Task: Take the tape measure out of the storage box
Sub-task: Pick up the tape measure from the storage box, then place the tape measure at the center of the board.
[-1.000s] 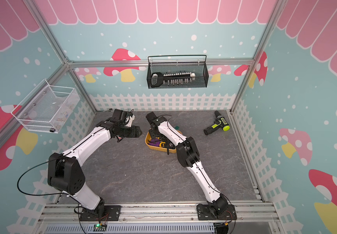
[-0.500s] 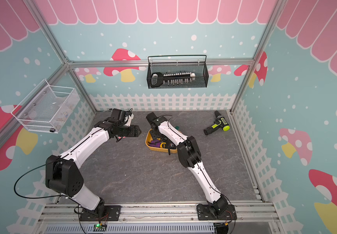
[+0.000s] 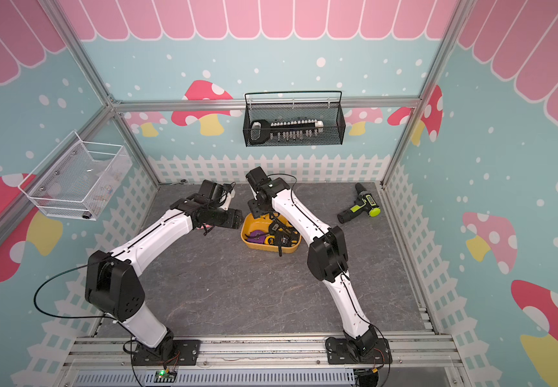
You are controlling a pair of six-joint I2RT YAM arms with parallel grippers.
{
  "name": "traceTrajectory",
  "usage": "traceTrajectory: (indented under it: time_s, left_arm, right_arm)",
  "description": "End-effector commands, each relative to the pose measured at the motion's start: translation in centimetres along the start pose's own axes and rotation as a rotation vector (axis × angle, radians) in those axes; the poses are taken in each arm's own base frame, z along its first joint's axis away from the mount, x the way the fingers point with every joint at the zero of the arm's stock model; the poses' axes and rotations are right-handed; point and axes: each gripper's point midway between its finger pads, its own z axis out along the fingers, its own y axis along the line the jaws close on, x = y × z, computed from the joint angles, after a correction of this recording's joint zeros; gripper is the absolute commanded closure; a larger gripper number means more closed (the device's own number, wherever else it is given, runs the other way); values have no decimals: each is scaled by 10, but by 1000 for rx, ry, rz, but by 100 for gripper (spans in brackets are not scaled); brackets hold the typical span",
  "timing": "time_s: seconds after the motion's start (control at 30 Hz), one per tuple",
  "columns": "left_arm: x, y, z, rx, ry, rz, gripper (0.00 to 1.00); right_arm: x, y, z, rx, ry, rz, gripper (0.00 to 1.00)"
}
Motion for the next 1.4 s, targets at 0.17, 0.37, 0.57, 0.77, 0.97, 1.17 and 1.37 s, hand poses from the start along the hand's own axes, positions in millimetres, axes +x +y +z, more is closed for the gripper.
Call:
traceTrajectory:
  time_s: [0.17, 0.37, 0.57, 0.77, 0.97, 1.17, 1.37]
  left_arm:
    - [-9, -40, 31, 39, 44, 121, 20]
    - [-12, -77, 55, 78, 79, 193, 20]
    - [-16, -104, 79, 110, 120, 223, 19]
    - [-8, -107, 108, 86, 195, 239, 19]
    - [-5, -114, 125, 122, 224, 233, 19]
    - [1, -115, 141, 132, 249, 232, 19]
    - [19, -114, 157, 140, 306, 241, 19]
  right_arm:
    - [25, -95, -58, 109, -5, 122, 54]
    - [83, -174, -82, 191, 29, 258, 52]
    - [154, -196, -51, 164, 138, 342, 52]
    - [201, -184, -5, 106, 224, 402, 51]
    - [219, -172, 26, 36, 293, 440, 49]
    - [228, -164, 40, -8, 338, 459, 39]
    - [210, -171, 16, 6, 266, 439, 23]
